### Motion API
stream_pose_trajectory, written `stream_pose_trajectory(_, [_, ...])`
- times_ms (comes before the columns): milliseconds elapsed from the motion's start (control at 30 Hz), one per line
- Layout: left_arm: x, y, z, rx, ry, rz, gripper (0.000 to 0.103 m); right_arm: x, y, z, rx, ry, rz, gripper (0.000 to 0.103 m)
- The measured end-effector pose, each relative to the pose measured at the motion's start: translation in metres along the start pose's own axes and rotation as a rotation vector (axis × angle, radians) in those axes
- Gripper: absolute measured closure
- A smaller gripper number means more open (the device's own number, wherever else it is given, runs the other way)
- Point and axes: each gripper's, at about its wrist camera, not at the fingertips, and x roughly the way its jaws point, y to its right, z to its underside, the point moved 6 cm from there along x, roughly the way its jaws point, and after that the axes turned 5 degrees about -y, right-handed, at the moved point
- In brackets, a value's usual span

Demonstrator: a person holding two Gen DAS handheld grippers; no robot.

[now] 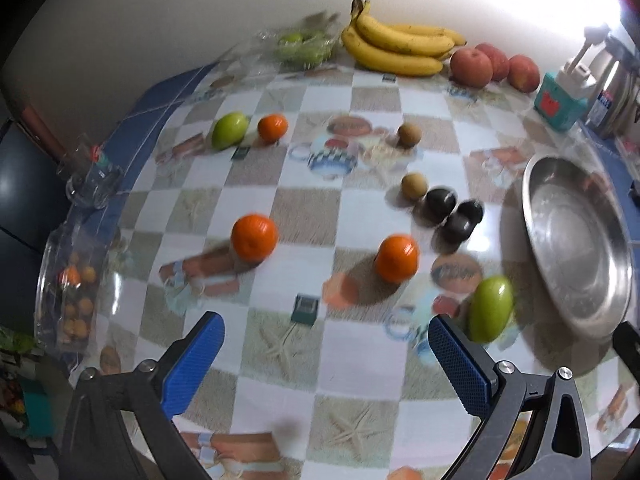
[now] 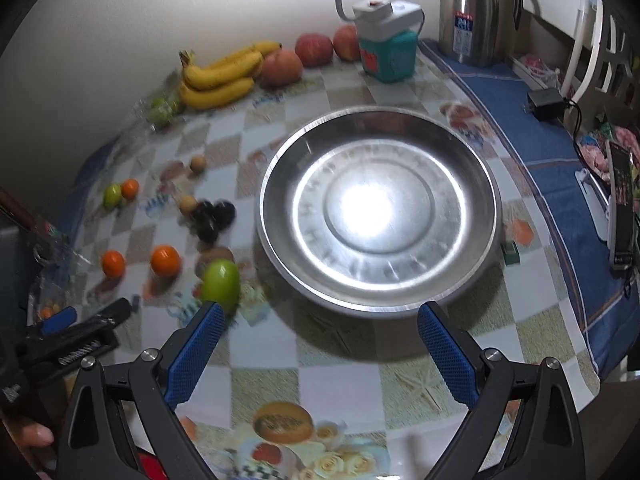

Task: Organize fruits
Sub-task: 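Reach the right gripper to the green mango while the left gripper approaches a mandarin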

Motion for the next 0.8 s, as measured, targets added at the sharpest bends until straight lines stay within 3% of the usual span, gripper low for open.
stream_pose_trajectory(167, [-0.005, 0.002, -0.025, -0.062, 0.034, 0.032, 0.0, -0.002, -0.006, -0.012, 0.014, 0.025, -0.021, 0.006])
stream_pose_trajectory(367, [-0.005, 0.01, -0.046, -0.062, 0.055, 0.021, 0.0, 0.001, -0.016, -0.026, 0.012, 0.032, -0.033, 0.006])
stream_pose_trajectory(600, [0.004, 0.016, -0.066, -0.053, 0.057, 0.025, 0.0, 0.019, -0.024, -0.037, -0.005, -0.01, -0.002, 0.006])
stream_pose_trajectory(800, [0.017, 0.006, -0.068, -0.042, 0.035, -0.014, 0.0, 0.033, -0.034, -0.045, -0.023, -0.038, 0.021, 0.006])
